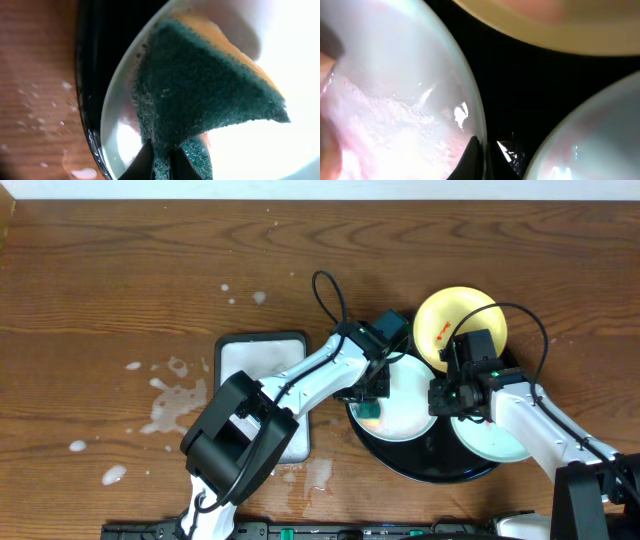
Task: Clean dirty plates on tray and stack at the side
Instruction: 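Scrub the light blue plate with the sponge while the right gripper holds it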
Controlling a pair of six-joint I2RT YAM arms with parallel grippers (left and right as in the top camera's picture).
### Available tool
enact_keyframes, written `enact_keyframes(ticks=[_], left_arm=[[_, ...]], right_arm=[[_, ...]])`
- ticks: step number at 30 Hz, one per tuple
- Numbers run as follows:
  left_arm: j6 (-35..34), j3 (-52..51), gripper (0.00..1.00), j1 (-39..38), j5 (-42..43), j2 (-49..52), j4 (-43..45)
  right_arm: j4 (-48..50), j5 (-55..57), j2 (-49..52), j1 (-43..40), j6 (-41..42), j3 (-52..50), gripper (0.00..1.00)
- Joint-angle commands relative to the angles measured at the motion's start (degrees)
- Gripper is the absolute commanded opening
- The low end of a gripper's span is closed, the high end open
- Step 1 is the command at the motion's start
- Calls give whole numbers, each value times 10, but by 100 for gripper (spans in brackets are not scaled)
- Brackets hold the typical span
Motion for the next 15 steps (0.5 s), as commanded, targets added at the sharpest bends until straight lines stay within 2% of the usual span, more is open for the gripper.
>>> enact_keyframes(ticks=[1, 5, 7, 11, 13, 15], left_arm=[[-6, -17, 7, 14, -83, 21, 10], [-6, -17, 7, 4, -19, 31, 48], [-5, -17, 8, 3, -55, 34, 28], [-11, -17, 8, 5, -192, 32, -26], [-10, -17, 7, 5, -188, 32, -21], [-4, -17, 7, 3, -132, 32, 5]], right_arm=[[-2, 8, 1, 4, 3, 1, 1], [-2, 8, 1, 4, 3, 1, 1], [-2, 7, 1, 4, 3, 1, 1], [-2, 0, 1, 4, 3, 1, 1], [-2, 0, 1, 4, 3, 1, 1], [-2, -1, 1, 4, 3, 1, 1]])
